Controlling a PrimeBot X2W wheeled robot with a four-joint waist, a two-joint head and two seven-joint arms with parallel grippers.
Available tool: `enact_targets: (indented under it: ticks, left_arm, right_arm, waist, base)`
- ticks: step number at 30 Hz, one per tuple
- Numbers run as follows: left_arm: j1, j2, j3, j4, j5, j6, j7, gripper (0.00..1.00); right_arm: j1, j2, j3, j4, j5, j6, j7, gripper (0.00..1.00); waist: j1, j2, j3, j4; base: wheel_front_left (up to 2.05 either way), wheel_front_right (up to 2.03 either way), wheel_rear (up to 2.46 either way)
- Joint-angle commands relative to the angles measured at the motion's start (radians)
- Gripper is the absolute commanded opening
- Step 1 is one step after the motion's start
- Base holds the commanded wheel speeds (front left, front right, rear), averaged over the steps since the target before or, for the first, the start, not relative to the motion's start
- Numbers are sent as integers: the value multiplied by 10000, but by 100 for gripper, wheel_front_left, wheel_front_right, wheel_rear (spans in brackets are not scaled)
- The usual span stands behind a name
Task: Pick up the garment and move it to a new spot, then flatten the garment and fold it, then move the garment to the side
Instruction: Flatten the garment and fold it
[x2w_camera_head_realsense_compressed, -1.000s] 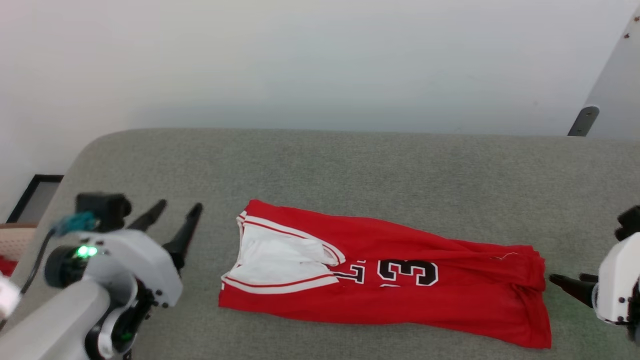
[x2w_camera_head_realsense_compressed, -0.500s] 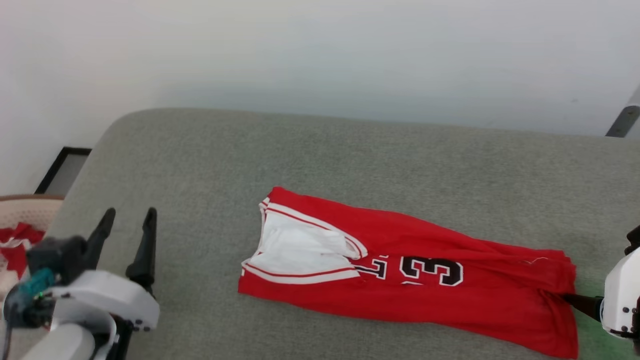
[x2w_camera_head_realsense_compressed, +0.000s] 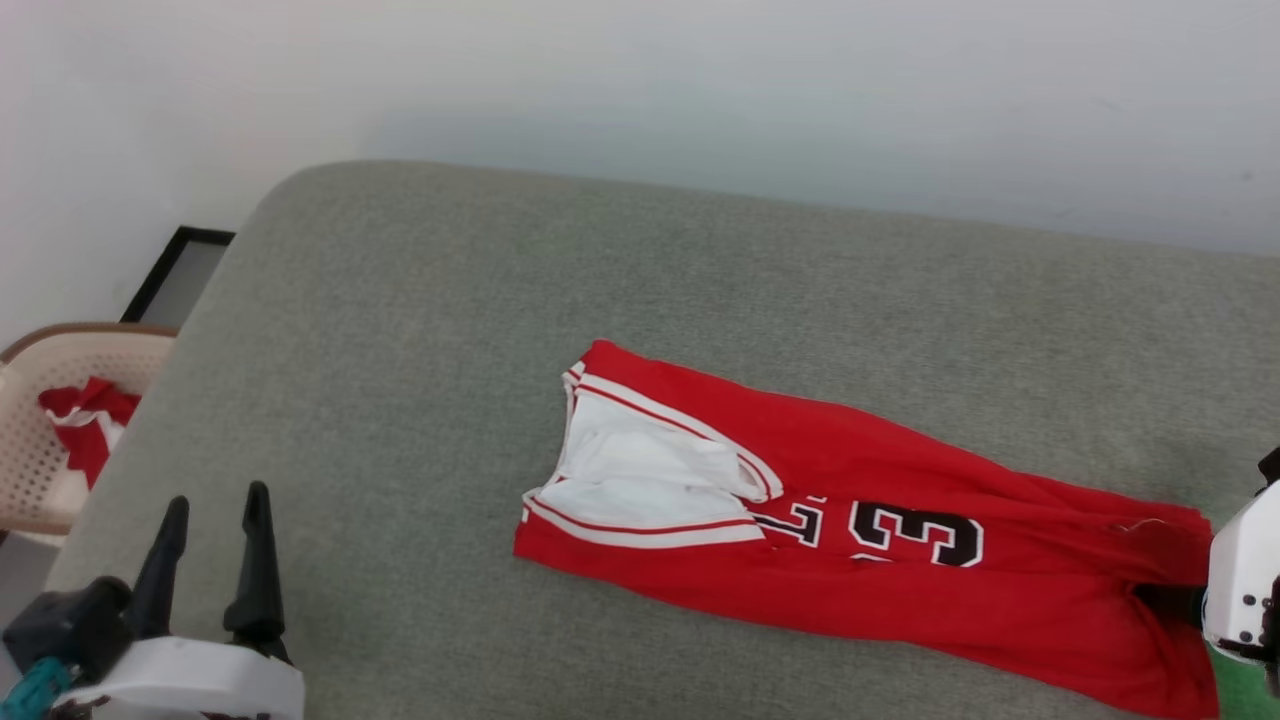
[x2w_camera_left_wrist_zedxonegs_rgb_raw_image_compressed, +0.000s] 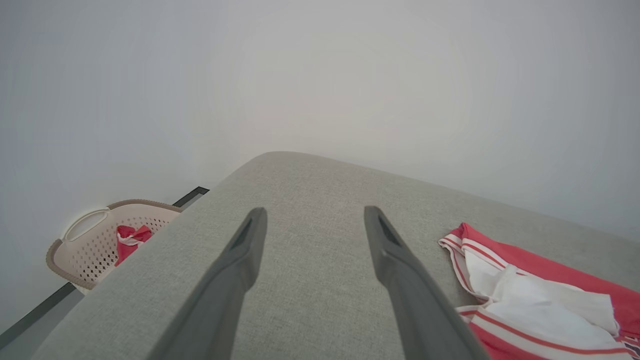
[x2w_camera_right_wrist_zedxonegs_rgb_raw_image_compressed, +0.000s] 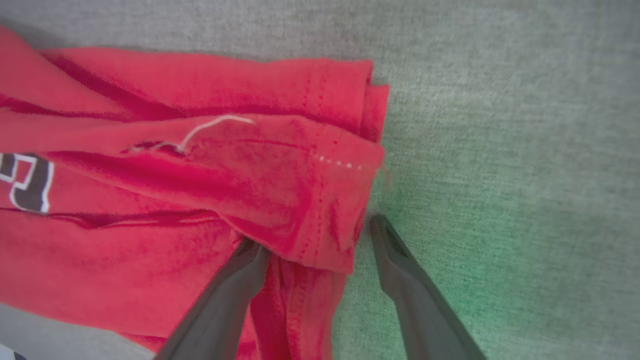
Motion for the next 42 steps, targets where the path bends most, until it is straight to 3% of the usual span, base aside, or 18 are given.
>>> enact_targets:
  ticks: [1, 2, 3, 4, 5, 14, 22, 35, 42]
  left_arm:
    - [160, -188, 251, 21, 263, -185, -40, 100]
    - [196, -366, 424, 35, 342, -293, -39, 100]
    - [226, -524, 568, 56, 443, -394, -39, 100]
    - [255, -640, 726, 80, 559, -487, -35, 100]
    - [278, -786, 910, 116, 608, -545, -28, 100]
    - [411, -1787, 1964, 304, 1222, -1373, -27, 100]
    - [433, -2238, 2656, 552, 1612, -1920, -28, 100]
    - [211, -2640, 2861, 1143, 2544, -2266, -28, 100]
    - [465, -2761, 3039, 1391, 2727, -2396, -28, 100]
  right_arm:
    - [228, 580, 213, 394, 57, -6, 208, 100]
    - [245, 696, 323, 465, 87, 0, 367, 100]
    - [285, 774, 432, 542, 158, 3, 548, 92]
    - [347, 853, 532, 547, 218, 26, 687, 31]
    - [397, 915, 622, 524, 280, 28, 789, 0]
    - [107, 517, 273, 118, 745, 12, 494, 0]
    - [-237, -469, 42, 127, 392, -25, -91, 0]
    - [-1113, -1882, 86, 1391, -741, -11, -1258, 0]
    - [-1244, -1754, 638, 817, -483, -11, -1256, 0]
  waist:
    - [0, 0, 153, 171]
    - [0, 0, 175, 204]
    - [0, 0, 197, 238]
    - [0, 0, 208, 256]
    - [0, 0, 220, 269]
    - [0, 0, 332, 263]
    - [0, 0, 257, 98]
    - [0, 0, 79, -131]
    - [0, 0, -331, -547]
  base:
    - [0, 0, 0]
    - [0, 0, 0]
    - [0, 0, 0]
    - [0, 0, 0]
    - [0, 0, 0]
    - [0, 0, 0]
    - [0, 0, 0]
    - [0, 0, 0]
    - [0, 0, 0]
